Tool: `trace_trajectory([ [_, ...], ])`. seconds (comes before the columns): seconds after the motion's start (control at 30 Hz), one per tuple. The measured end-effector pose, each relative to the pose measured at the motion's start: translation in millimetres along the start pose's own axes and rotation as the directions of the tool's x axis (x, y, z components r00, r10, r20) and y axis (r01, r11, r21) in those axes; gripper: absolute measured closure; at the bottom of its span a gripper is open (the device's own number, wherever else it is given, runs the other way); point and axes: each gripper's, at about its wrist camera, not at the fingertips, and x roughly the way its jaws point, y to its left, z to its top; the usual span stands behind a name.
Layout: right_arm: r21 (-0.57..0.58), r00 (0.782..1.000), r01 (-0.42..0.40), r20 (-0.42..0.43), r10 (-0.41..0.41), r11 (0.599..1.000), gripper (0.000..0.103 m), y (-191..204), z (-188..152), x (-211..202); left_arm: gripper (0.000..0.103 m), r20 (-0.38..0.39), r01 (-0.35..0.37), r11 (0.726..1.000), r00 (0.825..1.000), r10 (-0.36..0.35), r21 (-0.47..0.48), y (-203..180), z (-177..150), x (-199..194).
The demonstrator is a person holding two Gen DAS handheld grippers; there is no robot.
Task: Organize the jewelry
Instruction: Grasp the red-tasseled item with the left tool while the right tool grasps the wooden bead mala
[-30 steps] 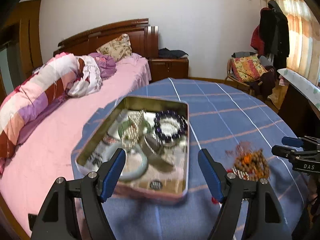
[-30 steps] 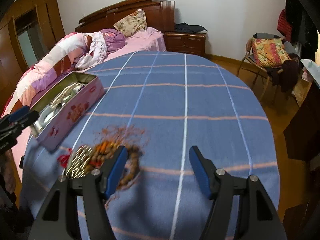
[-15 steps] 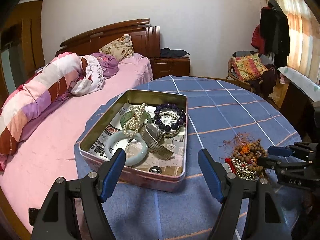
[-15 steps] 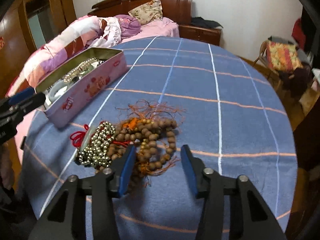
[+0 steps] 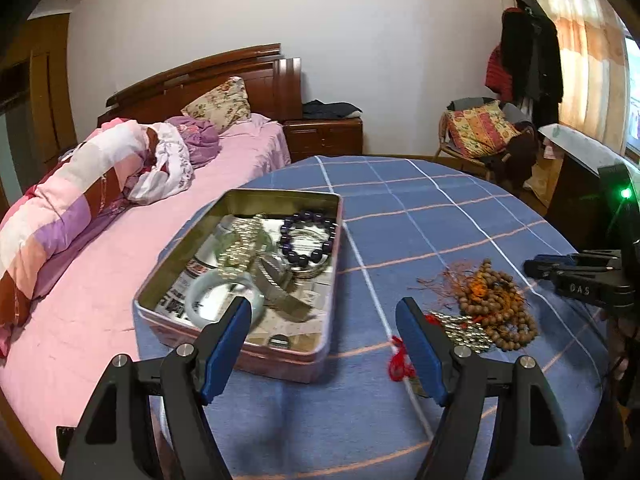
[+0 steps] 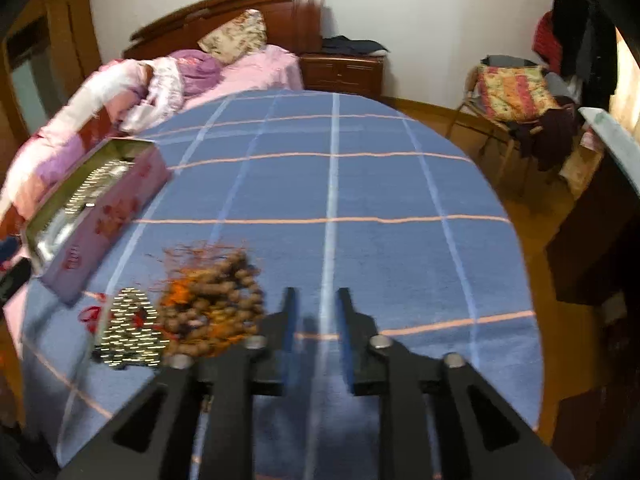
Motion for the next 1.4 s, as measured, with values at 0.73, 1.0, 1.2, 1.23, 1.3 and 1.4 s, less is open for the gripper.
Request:
trace_trajectory([
  [0.73,-0.063,0.999,0.044,-0.003,-0.045,0.997,0.077,1,-16,7,0.063,-0.203,0.161,0.983,0.969,-0.141,0.084,-49,-28,30],
  [1.0,-0.046,1.0,0.024,-0.004,-0.024,0.999,0.076,-2,-15,7,0.093,-0.233,0.226,0.974,0.948,-0.215,0.025,-46,-29,34],
  [1.2,-0.045,1.0,0.024,-0.004,-0.024,0.999,0.076,-2,-16,7,0.096,-0.184,0.229,0.973,0.958,-0.22,0.03,-43,-22,18],
  [1.23,-0.047,1.0,0.025,-0.004,-0.025,0.999,0.076,-2,-15,7,0.096,-0.166,0.226,0.974,0.962,-0.218,0.033,-42,-20,14],
  [1.3,-0.047,1.0,0.025,-0.004,-0.026,0.999,0.076,-2,-15,7,0.096,-0.125,0.229,0.973,0.966,-0.224,0.03,-38,-14,5],
  [1.4,-0.047,1.0,0.026,-0.004,-0.026,0.999,0.076,-2,-15,7,0.096,-0.087,0.232,0.973,0.969,-0.23,0.019,-32,-4,-5],
])
